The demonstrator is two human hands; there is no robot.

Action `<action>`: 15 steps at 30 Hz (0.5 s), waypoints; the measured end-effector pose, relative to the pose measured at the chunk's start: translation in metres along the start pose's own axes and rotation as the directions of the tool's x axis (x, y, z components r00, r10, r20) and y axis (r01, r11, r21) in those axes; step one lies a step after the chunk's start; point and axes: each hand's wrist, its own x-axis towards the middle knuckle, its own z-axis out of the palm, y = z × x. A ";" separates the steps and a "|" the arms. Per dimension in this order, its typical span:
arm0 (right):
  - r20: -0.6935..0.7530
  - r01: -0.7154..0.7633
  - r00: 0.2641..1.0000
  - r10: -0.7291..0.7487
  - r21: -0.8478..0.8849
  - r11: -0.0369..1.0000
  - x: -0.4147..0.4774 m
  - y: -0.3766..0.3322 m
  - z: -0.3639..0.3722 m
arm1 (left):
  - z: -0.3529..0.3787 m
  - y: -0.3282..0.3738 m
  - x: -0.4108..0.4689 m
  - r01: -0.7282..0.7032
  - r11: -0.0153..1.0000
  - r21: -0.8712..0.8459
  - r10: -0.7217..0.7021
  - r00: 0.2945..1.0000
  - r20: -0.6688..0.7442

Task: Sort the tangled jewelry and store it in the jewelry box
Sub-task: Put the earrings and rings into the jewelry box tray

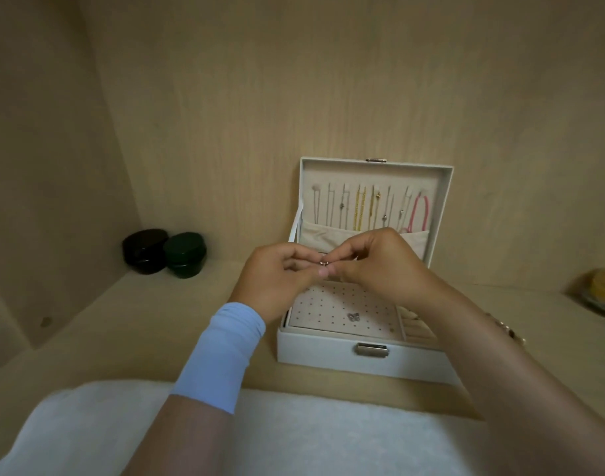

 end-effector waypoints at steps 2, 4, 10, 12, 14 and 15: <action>-0.002 -0.018 1.000 0.018 0.031 0.999 0.000 0.002 0.002 | -0.004 -0.001 0.002 -0.011 1.000 0.023 0.012 1.000 -0.011; -0.014 -0.020 1.000 0.019 -0.077 0.997 0.001 0.007 0.008 | -0.009 -0.005 0.005 -0.049 0.979 0.197 0.056 0.998 -0.033; -0.039 -0.016 0.999 -0.002 -0.448 0.894 0.003 0.012 0.028 | -0.022 -0.014 0.004 -0.070 0.799 0.598 0.101 0.995 -0.018; -0.038 0.006 0.999 -0.031 -0.515 0.857 0.003 0.008 0.031 | -0.022 -0.016 0.004 -0.070 0.771 0.634 0.075 0.997 0.019; -0.023 0.049 0.997 -0.076 -0.588 0.807 0.003 0.006 0.034 | -0.021 -0.017 0.003 -0.080 0.762 0.643 0.061 0.997 0.051; -0.010 0.071 0.995 -0.098 -0.617 0.784 0.003 0.006 0.035 | -0.021 -0.017 0.003 -0.084 0.761 0.644 0.059 0.996 0.059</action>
